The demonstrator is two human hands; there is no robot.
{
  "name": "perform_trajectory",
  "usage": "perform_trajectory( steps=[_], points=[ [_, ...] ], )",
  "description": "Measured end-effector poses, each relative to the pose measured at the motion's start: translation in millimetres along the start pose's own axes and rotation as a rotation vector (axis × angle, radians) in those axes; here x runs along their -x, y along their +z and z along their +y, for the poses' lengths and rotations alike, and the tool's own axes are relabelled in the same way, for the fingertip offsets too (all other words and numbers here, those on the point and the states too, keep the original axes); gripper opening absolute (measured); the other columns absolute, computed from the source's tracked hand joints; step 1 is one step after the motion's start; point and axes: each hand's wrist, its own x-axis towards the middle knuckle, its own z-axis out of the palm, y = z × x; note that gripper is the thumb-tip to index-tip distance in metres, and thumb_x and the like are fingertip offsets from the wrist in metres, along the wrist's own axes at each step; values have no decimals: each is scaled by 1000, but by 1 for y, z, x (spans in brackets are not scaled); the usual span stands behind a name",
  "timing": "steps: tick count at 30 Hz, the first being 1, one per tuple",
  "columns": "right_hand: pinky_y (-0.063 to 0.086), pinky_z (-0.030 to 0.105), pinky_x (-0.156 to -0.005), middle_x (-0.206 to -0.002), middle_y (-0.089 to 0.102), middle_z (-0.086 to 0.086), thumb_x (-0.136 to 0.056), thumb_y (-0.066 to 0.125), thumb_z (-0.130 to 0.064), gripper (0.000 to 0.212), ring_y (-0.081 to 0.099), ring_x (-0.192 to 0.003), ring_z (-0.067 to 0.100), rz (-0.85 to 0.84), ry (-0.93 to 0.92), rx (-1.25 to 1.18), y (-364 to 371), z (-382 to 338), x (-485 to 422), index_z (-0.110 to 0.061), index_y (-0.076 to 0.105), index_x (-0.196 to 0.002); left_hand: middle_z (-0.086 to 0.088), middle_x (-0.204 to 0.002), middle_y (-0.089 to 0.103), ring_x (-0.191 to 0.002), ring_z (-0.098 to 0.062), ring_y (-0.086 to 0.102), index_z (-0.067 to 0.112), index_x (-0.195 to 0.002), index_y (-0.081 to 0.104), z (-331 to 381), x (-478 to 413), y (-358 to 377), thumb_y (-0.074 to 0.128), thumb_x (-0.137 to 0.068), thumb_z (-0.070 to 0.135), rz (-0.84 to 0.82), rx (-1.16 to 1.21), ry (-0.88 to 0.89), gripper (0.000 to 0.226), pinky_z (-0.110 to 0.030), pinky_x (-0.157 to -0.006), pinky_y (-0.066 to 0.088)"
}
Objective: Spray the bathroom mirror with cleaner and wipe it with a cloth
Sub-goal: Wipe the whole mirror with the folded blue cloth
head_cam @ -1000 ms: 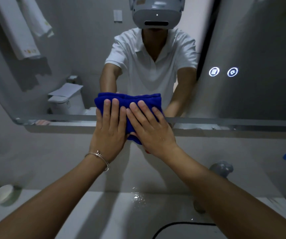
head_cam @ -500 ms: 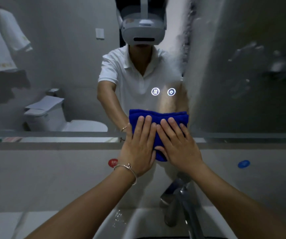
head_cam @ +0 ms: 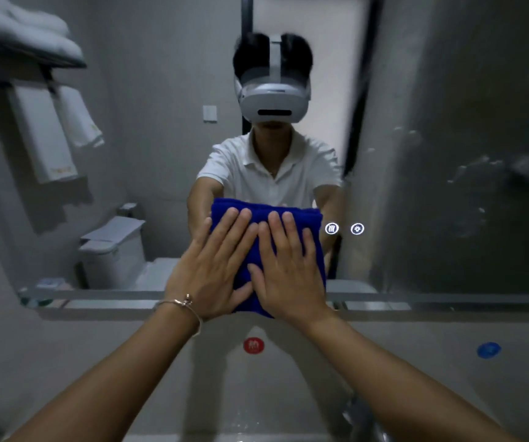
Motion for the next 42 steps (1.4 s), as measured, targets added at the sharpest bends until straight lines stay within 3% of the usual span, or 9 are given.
perform_trajectory(
  steps=[7, 13, 19, 25, 30, 35, 37, 39, 42],
  points=[
    [8, 44, -115, -150, 13, 13, -92, 36, -38, 64, 14, -141, 28, 60, -28, 12, -11, -31, -62, -5, 21, -145, -19, -152, 9, -142, -31, 4, 3, -145, 8, -61, -13, -13, 28, -82, 50, 71, 2, -32, 81, -49, -114, 8],
    [18, 41, -114, -149, 33, 12, -93, 40, -36, 58, 26, -139, 25, 84, -186, 39, -25, 5, -77, -7, 29, -143, -21, -153, -2, -141, -37, -3, 2, -146, -6, -38, -35, -9, 28, -83, 54, 163, 104, -174, 88, -55, -113, 6],
    [16, 40, -115, -149, 33, 12, -95, 37, -34, 55, 24, -140, 25, 70, -165, 47, -33, 31, -67, -8, 30, -143, -20, -151, -8, -141, -37, -3, 1, -145, -8, -11, -52, -16, 29, -84, 53, 131, 104, -195, 88, -54, -113, 6],
    [10, 40, -116, -154, 14, 9, -96, 35, -35, 61, 12, -142, 23, 37, -156, 61, -44, 104, -25, -10, 13, -147, -26, -150, 0, -140, -43, 5, -2, -145, 4, 67, -87, -22, 32, -83, 51, 9, 94, -201, 86, -59, -112, 9],
    [4, 40, -117, -156, -20, 2, -96, 27, -38, 68, -8, -144, 20, -7, -99, 120, -50, 197, 38, -13, -10, -148, -20, -148, 11, -138, -37, 8, 2, -141, 19, 166, -134, -24, 42, -73, 49, -24, 127, -159, 86, -56, -109, 20],
    [4, 41, -115, -155, 0, 11, -99, 11, -41, 61, -10, -144, 22, -119, -46, 192, -68, 269, 88, -8, -3, -148, -20, -149, -4, -138, -36, -14, 4, -143, 6, 255, -164, -19, 37, -79, 50, -118, 54, -178, 85, -54, -112, 5],
    [2, 40, -115, -153, 6, 13, -97, 18, -40, 61, -12, -144, 21, -142, -37, 183, -71, 276, 92, -7, 2, -146, -20, -149, -8, -137, -37, -19, 4, -144, 4, 267, -168, -18, 34, -81, 51, -169, 18, -205, 84, -54, -111, 1],
    [4, 43, -116, -153, 10, 14, -93, 26, -38, 64, -5, -144, 24, -131, -1, 149, -71, 271, 91, -7, 7, -145, -19, -150, -3, -139, -35, -12, 5, -144, 8, 265, -166, -18, 37, -80, 53, -185, 3, -198, 85, -53, -112, 5],
    [20, 51, -111, -150, 18, 17, -89, 30, -33, 62, 15, -139, 31, -109, 107, 114, -69, 253, 89, -3, 19, -142, -14, -151, 5, -141, -30, 2, 7, -145, 15, 253, -161, -20, 39, -80, 54, -156, -13, -125, 83, -48, -115, 11]
  ],
)
